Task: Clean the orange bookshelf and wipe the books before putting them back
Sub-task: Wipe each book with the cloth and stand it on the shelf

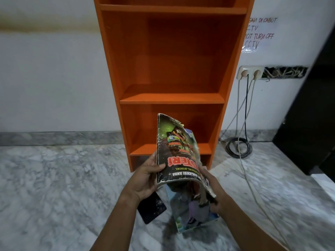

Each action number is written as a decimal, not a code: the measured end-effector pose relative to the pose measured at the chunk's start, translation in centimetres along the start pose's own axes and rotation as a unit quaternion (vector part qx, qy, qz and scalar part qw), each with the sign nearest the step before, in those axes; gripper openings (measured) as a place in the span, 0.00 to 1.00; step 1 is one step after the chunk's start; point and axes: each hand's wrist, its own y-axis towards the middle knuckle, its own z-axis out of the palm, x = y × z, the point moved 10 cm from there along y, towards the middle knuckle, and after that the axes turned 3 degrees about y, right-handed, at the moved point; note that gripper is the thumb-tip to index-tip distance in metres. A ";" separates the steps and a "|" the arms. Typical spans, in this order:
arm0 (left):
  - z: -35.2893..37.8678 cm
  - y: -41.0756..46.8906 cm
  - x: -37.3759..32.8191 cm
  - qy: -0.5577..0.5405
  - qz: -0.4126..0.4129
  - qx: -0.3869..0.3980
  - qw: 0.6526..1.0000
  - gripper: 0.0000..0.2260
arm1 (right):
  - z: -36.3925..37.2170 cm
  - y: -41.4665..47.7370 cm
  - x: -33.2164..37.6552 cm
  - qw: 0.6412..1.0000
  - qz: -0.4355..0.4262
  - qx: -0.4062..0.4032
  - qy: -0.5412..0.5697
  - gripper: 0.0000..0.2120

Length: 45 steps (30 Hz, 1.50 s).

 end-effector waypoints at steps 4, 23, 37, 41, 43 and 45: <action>-1.3 0.1 -1.2 0.039 -0.003 -0.034 0.999 0.24 | -0.5 0.7 2.1 0.998 -0.061 -0.028 0.018 0.22; -5.4 -0.1 2.4 0.039 -0.046 -0.277 0.959 0.17 | 12.1 -2.1 -0.2 0.626 -0.285 0.038 -0.725 0.24; 0.6 -0.7 4.7 0.063 -0.112 -0.094 0.987 0.21 | 10.1 -2.6 10.3 0.637 -0.489 -0.241 -0.545 0.15; 0.1 -0.5 3.1 0.064 -0.069 -0.103 0.990 0.17 | 4.0 1.4 10.6 0.828 -0.403 -0.189 -0.341 0.12; -0.1 -0.4 2.0 0.056 -0.046 -0.102 0.992 0.16 | 1.4 4.0 8.3 0.886 -0.340 -0.119 -0.292 0.31; -0.4 -0.3 1.0 0.047 -0.025 -0.099 0.994 0.16 | -2.4 6.7 4.0 0.919 -0.243 -0.114 -0.288 0.37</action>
